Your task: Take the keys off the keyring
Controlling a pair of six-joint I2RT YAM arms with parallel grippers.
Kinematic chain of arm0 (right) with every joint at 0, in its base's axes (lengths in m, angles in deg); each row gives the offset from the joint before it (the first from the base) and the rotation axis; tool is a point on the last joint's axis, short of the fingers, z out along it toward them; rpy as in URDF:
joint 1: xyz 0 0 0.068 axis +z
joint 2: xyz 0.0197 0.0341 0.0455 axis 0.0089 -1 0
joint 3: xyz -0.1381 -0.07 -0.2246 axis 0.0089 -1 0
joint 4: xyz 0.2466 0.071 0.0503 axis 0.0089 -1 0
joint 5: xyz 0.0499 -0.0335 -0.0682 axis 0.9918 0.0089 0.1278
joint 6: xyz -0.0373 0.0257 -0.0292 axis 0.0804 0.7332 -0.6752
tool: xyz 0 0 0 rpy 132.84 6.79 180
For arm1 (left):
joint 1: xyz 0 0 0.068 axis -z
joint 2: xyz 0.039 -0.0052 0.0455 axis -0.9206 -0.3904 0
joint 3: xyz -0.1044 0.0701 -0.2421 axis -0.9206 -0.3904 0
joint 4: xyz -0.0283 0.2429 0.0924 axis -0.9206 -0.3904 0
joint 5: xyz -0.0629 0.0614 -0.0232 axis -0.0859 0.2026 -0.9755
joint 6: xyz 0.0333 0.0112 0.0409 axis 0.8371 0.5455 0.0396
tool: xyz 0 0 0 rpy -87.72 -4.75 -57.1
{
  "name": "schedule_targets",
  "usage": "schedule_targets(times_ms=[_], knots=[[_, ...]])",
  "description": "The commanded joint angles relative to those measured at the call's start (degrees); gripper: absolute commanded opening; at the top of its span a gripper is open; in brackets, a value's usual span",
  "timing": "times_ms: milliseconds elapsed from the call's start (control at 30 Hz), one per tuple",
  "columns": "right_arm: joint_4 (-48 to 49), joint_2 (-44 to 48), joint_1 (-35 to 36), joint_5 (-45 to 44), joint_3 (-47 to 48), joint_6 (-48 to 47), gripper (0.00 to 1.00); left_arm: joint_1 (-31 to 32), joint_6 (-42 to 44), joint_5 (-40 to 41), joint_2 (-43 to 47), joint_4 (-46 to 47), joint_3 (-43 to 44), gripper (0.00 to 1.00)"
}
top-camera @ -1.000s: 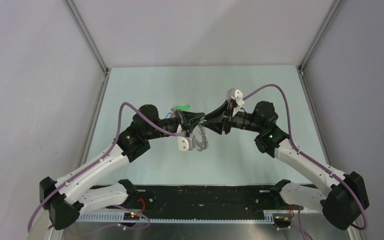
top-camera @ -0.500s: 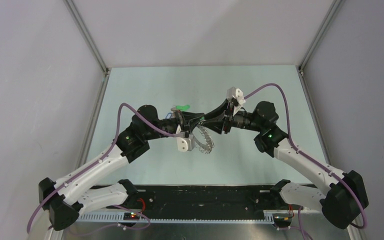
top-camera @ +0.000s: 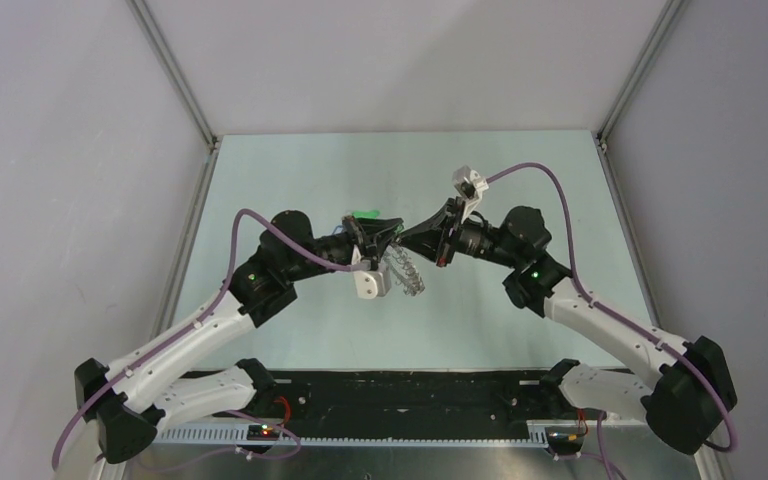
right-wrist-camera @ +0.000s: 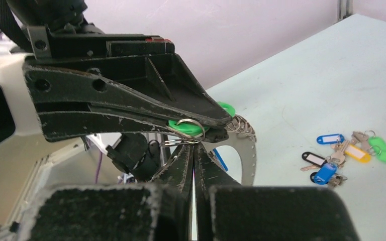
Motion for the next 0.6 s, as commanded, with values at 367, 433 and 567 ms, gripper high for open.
schedule_targets(times_ms=[367,433,567], knots=[[-5.09,8.99,1.70,-18.79,-2.49,16.03,0.00,0.32,1.30,3.57,1.00,3.02,0.67,0.00],[-6.21,8.62,1.42,-18.94,-2.50,18.47,0.00,0.28,1.37,3.26,1.05,3.07,0.58,0.00],[-7.05,8.17,1.32,-18.38,-2.50,18.65,0.00,0.21,1.32,3.27,1.01,3.10,0.51,0.00]])
